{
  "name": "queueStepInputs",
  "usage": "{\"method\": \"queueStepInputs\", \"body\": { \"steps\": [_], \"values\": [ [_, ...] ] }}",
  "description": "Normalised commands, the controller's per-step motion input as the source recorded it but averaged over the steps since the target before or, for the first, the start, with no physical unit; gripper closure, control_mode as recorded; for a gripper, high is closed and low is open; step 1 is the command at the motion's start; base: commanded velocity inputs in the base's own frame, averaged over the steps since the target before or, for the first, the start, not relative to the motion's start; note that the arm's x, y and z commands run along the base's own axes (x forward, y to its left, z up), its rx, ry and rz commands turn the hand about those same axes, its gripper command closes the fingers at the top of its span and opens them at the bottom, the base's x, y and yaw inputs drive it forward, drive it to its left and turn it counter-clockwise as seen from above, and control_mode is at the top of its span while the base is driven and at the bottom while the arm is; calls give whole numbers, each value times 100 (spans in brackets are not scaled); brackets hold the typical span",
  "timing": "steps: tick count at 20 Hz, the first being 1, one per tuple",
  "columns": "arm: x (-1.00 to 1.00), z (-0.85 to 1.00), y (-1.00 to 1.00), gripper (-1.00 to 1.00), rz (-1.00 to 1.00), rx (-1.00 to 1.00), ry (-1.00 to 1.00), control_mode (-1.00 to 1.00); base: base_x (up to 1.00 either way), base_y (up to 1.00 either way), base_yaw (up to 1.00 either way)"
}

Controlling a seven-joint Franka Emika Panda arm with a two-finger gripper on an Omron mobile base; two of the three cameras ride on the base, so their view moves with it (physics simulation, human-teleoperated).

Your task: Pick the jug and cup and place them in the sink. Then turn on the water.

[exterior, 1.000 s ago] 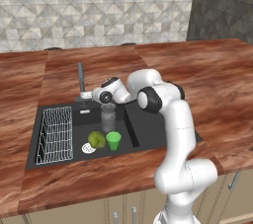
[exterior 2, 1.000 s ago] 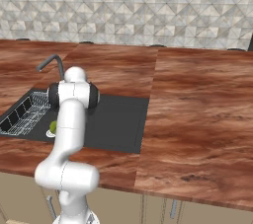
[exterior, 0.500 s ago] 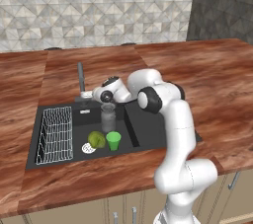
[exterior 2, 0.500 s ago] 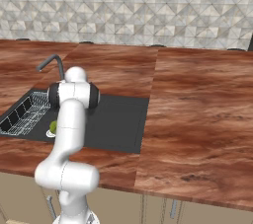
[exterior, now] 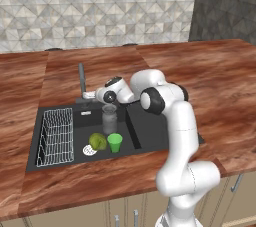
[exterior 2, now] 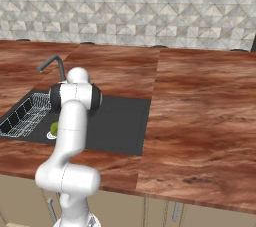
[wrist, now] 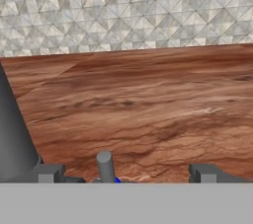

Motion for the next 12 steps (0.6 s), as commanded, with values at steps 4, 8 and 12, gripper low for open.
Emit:
{"method": "queueStepInputs", "body": {
  "steps": [4, 8, 12],
  "values": [
    [2, 0, 0, -100, 0, 0, 0, -100, 0, 0, 0],
    [6, 0, -6, -100, 0, 1, 0, -100, 0, 0, 0],
    [8, 0, -14, -100, 0, 1, 0, -100, 0, 0, 0]
  ]
}}
